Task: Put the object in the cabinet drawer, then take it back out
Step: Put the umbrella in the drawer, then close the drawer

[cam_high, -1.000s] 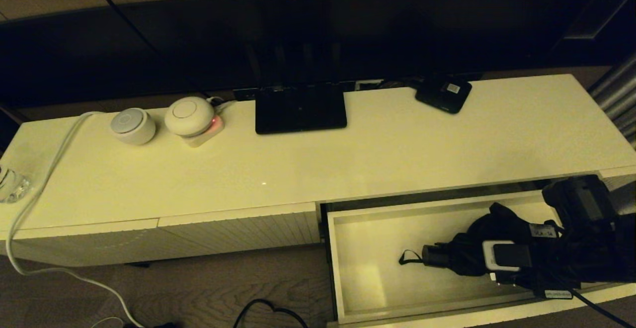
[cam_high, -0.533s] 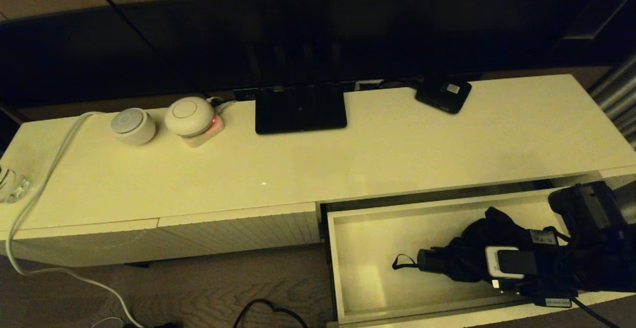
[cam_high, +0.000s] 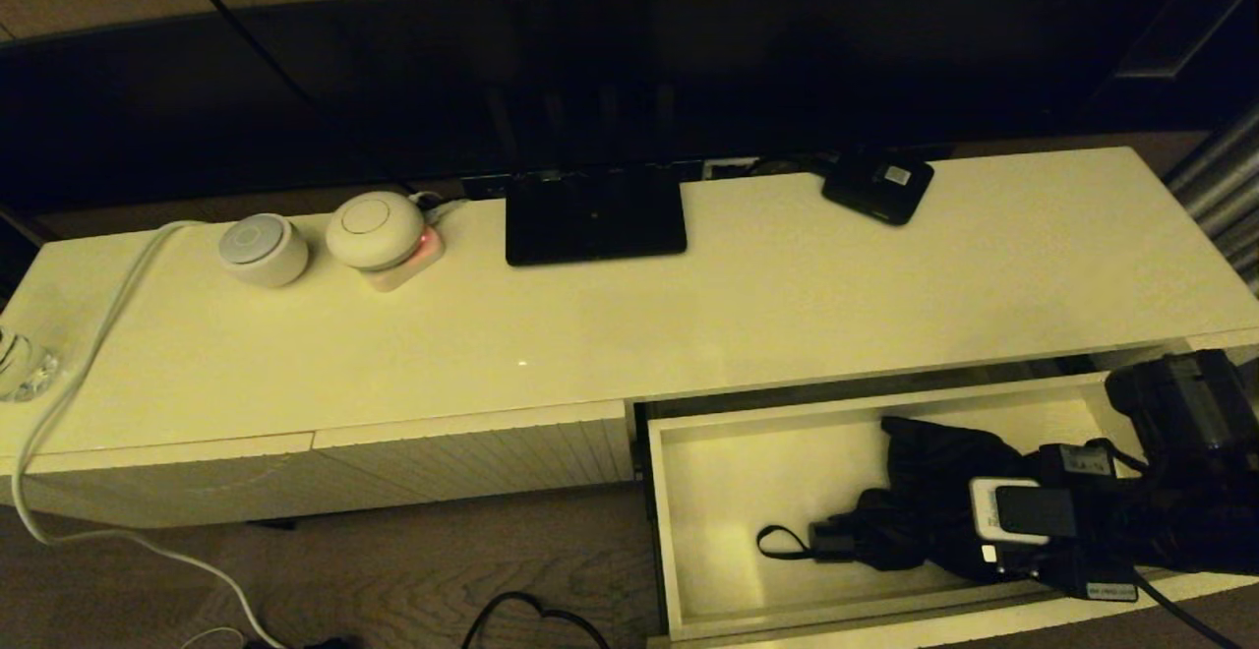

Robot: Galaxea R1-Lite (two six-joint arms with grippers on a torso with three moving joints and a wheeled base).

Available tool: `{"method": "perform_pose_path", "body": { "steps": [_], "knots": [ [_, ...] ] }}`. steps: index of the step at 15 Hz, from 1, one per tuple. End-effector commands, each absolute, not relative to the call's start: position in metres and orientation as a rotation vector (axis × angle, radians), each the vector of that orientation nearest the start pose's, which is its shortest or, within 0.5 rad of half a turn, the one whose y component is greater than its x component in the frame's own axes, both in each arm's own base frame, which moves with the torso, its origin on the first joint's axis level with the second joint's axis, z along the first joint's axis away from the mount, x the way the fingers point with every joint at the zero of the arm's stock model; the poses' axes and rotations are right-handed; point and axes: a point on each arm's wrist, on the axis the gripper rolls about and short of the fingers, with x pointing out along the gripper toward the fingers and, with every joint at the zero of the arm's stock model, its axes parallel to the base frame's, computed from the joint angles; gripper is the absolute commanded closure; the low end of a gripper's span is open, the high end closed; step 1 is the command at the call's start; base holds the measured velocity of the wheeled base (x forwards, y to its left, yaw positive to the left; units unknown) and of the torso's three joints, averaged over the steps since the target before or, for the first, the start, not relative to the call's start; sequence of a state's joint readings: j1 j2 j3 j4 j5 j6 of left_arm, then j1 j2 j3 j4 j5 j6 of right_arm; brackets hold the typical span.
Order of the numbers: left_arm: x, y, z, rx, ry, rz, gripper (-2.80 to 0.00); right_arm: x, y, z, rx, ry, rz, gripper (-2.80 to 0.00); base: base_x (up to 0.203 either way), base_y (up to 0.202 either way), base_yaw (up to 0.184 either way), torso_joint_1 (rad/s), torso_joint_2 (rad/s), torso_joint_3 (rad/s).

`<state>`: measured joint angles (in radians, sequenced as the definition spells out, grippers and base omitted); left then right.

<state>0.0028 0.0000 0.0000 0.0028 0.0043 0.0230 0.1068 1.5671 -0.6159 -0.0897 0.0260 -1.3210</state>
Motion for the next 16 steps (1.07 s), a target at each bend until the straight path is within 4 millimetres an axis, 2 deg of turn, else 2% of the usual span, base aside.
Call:
{"method": "perform_pose_path", "body": {
  "steps": [1,3,5,6,8,12,16],
  "knots": [
    [-0.023,0.000,0.074,0.023,0.006,0.008,0.00,0.213,0.024,0.153,-1.287,0.538,0.605,-2.80,0.000,0.000,0.000,0.000,0.00,0.000],
    [-0.023,0.000,0.074,0.023,0.006,0.008,0.00,0.197,0.023,0.175,-1.282,0.458,0.602,-2.80,0.000,0.000,0.000,0.000,0.00,0.000],
    [-0.023,0.000,0.074,0.023,0.006,0.008,0.00,0.183,0.022,0.185,-1.281,0.424,0.601,-2.80,0.000,0.000,0.000,0.000,0.00,0.000],
    [-0.023,0.000,0.074,0.023,0.006,0.008,0.00,0.175,0.021,0.186,-1.284,0.422,0.606,0.00,0.000,0.000,0.000,0.000,0.00,0.000],
    [-0.023,0.000,0.074,0.023,0.006,0.008,0.00,0.163,0.023,0.181,-1.278,0.469,0.663,0.00,0.000,0.000,0.000,0.000,0.00,0.000],
    [-0.023,0.000,0.074,0.023,0.006,0.008,0.00,0.130,0.029,0.179,-1.290,0.451,0.760,0.00,0.000,0.000,0.000,0.000,0.00,0.000],
    [-0.023,0.000,0.074,0.023,0.006,0.008,0.00,0.092,0.031,0.161,-1.292,0.523,0.942,0.00,0.000,0.000,0.000,0.000,0.00,0.000]
  ]
}}
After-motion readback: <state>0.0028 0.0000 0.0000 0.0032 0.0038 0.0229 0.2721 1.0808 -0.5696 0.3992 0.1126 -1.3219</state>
